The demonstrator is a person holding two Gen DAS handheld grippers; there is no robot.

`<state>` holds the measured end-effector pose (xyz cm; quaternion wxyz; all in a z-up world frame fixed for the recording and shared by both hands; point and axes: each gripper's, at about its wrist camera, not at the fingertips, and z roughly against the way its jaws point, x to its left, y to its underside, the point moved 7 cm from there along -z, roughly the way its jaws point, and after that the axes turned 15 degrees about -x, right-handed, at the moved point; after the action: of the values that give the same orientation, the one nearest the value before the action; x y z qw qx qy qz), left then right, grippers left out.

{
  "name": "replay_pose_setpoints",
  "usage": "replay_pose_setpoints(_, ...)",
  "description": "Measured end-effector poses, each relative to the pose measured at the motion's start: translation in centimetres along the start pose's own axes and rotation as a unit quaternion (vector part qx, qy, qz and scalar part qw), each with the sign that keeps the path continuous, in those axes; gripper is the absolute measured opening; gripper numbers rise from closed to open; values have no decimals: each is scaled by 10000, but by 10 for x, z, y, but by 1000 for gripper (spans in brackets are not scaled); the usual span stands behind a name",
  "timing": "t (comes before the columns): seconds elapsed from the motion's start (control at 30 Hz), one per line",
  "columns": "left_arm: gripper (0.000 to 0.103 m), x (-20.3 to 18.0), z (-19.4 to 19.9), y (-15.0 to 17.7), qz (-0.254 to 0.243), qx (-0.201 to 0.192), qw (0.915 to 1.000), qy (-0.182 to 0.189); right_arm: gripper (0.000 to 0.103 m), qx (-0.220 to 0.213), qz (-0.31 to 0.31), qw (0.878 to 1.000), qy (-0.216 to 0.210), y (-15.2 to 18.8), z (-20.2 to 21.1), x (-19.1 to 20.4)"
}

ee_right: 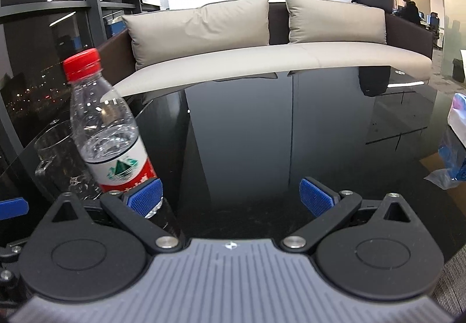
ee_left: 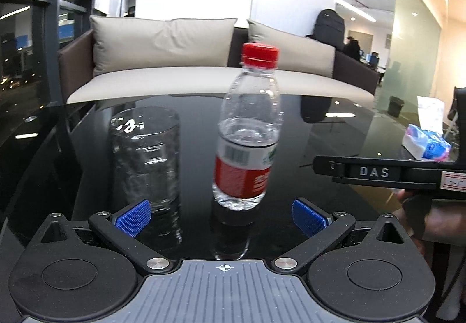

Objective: Unscrew bottle cap and pour
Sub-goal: 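Move the left gripper to the water bottle body and close on it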

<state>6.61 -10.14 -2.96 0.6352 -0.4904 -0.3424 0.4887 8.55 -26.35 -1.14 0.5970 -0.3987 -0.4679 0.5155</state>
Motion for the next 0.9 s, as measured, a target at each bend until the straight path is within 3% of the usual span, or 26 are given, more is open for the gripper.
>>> replay_pose_setpoints(0.27, 102, -22, -30, 4, -228, 82, 9996, 112, 103, -25, -79, 9999, -70, -7, -9, -13)
replay_pose_setpoints(0.73, 102, -29, -58, 2, -247, 14, 9996, 149, 103, -138, -592, 9981, 64, -18, -16, -38)
replay_pose_setpoints(0.8, 100, -28, -60, 2, -247, -7, 9996, 135, 103, -122, -610, 9981, 36, -18, -17, -38)
replay_pose_setpoints(0.9, 87, -28, -67, 4, -264, 53, 9995, 171, 103, -104, -647, 9978, -8, -18, -17, -38)
